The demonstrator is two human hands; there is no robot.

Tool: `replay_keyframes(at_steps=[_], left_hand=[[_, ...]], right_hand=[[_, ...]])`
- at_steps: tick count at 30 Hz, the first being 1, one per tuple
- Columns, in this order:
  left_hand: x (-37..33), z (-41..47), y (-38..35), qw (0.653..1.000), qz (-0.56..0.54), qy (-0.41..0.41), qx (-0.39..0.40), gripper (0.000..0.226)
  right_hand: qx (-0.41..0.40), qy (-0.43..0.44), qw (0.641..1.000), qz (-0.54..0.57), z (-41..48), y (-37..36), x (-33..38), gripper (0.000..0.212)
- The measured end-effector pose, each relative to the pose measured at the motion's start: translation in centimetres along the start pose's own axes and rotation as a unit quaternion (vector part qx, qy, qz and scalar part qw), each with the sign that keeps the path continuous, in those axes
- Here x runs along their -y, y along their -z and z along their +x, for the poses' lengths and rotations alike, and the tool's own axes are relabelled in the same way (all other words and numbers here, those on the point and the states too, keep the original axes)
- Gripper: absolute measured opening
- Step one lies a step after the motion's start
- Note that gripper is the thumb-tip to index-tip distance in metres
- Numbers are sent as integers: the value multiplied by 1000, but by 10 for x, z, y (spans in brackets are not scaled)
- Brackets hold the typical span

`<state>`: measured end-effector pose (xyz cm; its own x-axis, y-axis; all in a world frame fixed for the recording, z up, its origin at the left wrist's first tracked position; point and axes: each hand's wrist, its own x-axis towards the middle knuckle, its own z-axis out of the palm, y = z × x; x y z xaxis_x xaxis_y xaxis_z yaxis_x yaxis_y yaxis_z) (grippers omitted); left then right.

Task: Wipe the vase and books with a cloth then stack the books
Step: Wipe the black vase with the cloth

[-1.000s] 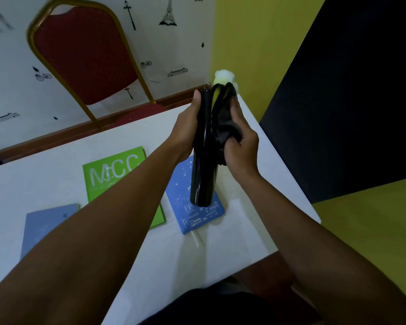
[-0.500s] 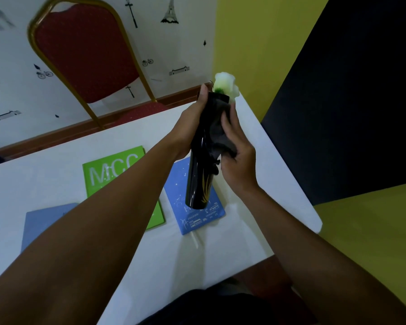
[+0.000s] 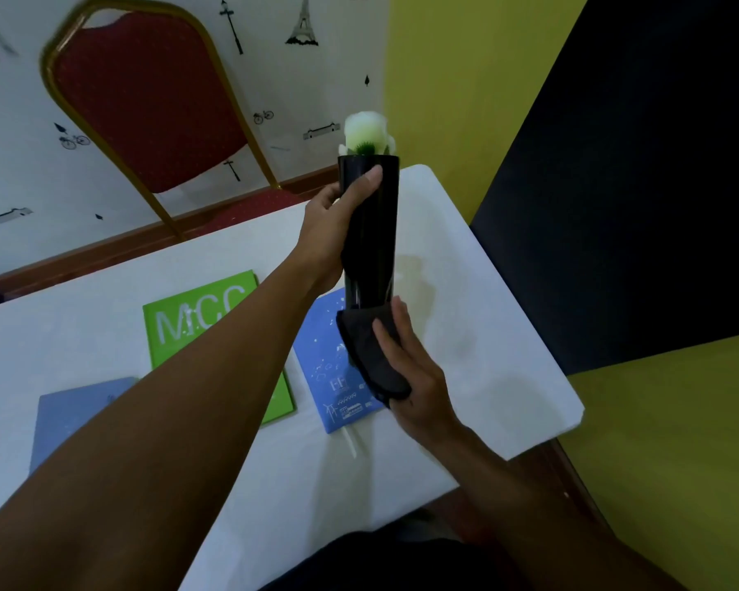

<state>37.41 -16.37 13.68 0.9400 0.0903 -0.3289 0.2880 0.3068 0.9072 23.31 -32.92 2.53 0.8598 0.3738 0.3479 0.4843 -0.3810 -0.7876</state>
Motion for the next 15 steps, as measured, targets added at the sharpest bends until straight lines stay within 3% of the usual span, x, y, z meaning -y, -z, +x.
replay_keyframes(at_steps=[5,9,12,15], left_hand=[[1,-3,-15,996,18,26,81,57],[-5,-3,-12,989,54,39,133,54],[-8,-3,-12,990,111,14,91,54],[0,5,-17,998,56,-24,30,57]], right_hand=[[-122,-51,990,51,77,25,21,80],[-164,-60,983,56,126,49,24,83],[-152,-50,986,39,131,54,18,81],[-102,-20,995,-2,107,43,10,78]])
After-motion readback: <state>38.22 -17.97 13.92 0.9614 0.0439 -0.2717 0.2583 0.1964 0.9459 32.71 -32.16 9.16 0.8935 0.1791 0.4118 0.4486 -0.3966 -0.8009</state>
